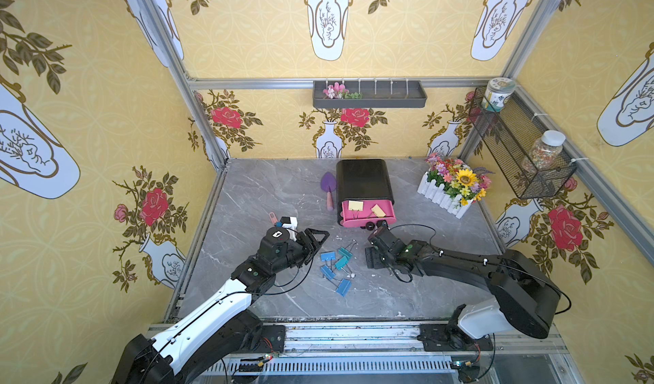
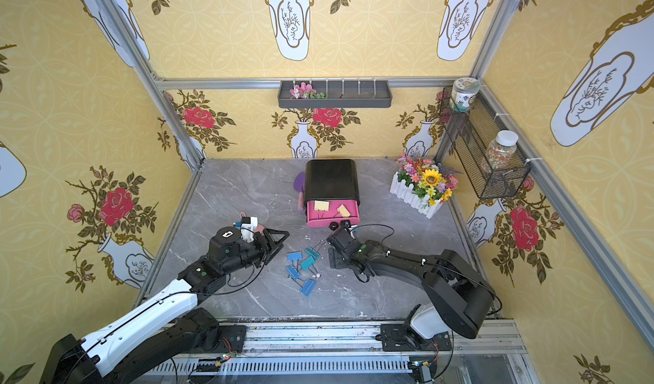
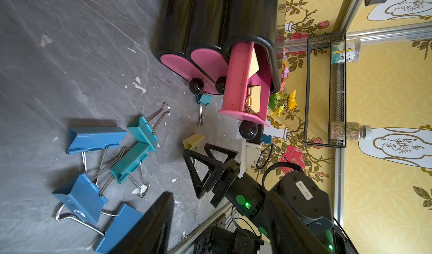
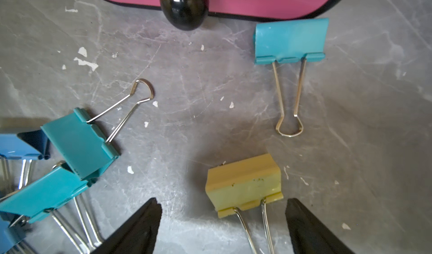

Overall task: Put the binder clips in the drawer according to color
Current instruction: Pick up the binder clip at the center of the board.

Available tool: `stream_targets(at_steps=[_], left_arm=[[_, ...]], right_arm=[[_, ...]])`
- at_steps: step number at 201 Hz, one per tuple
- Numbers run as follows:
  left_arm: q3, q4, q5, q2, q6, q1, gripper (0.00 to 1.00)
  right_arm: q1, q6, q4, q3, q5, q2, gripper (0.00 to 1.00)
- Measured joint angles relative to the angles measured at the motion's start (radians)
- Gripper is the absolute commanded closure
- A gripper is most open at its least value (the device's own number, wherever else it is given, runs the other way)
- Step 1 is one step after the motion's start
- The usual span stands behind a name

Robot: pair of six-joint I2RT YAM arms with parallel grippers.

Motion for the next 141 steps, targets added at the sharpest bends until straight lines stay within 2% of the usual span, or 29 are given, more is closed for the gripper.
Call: stream_targets(at_steps=[31, 57, 141], left_arm=[[0.000, 0.000, 0.000, 0.007, 0.000, 0.000, 0.32], [0.000, -0.001, 0.000, 0.010, 0.000, 0.000, 0.32], [0.001, -0.017, 0.001, 0.016, 0.000, 0.000, 0.33]], right_arm=[[0.000, -0.012, 0.051, -0.022, 0.005, 0.017, 0.24], [0.002, -0.014, 0.093, -0.041, 0.025, 0.029, 0.25], [0.025, 0.030, 0.165, -0.144, 0.095, -0.019, 0.13]])
